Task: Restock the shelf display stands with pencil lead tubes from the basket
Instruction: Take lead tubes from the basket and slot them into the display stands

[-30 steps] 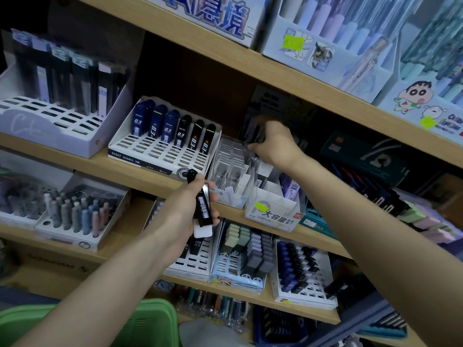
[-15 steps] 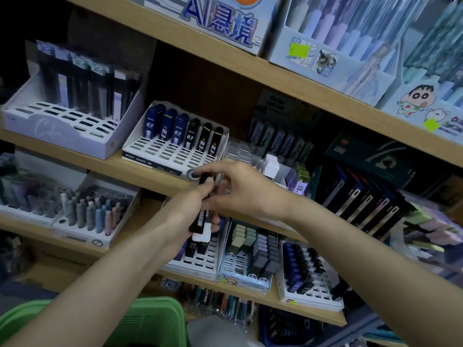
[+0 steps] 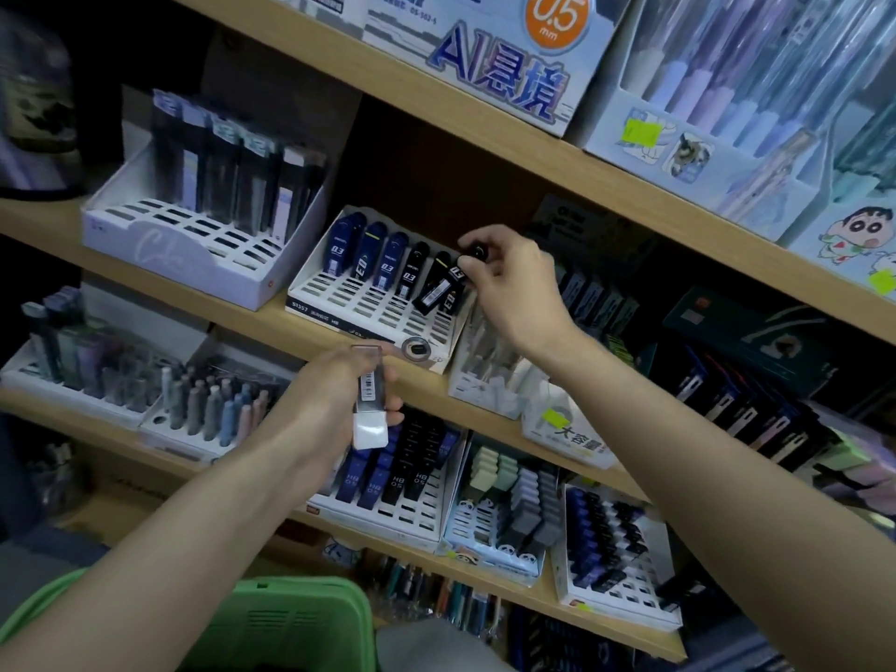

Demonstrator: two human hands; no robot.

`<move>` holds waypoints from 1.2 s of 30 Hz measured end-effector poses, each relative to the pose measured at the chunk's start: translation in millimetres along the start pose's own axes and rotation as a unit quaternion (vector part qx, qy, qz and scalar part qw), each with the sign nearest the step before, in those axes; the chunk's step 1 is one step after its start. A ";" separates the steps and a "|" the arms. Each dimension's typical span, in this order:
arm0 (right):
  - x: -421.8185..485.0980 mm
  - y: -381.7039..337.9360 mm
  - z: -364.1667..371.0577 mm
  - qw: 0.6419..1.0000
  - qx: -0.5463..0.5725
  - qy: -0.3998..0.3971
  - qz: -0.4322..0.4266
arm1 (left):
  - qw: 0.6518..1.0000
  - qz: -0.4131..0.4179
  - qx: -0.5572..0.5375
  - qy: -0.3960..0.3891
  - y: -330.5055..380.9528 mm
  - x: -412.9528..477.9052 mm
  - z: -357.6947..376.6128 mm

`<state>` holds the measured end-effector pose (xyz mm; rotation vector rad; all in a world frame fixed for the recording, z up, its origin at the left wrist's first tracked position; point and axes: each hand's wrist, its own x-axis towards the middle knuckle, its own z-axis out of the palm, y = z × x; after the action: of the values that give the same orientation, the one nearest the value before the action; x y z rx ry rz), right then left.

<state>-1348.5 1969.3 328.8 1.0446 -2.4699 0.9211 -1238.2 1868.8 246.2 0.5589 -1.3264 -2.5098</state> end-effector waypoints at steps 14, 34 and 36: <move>52.0 13.4 26.2 0.987 -0.120 -0.095 0.040 | 0.998 0.038 0.034 -0.025 2.3 -6.9 -26.4; 64.0 27.2 34.0 0.974 -0.189 -0.118 0.039 | 0.998 0.027 0.046 -0.026 5.1 -10.2 -16.5; 64.7 27.6 32.7 0.982 -0.143 -0.116 0.052 | 0.998 0.024 0.049 -0.028 5.9 -13.0 -15.2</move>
<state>-1414.0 1928.0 324.3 0.9779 -2.7662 0.4717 -1219.5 1859.4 246.1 0.4728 -1.4712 -2.4502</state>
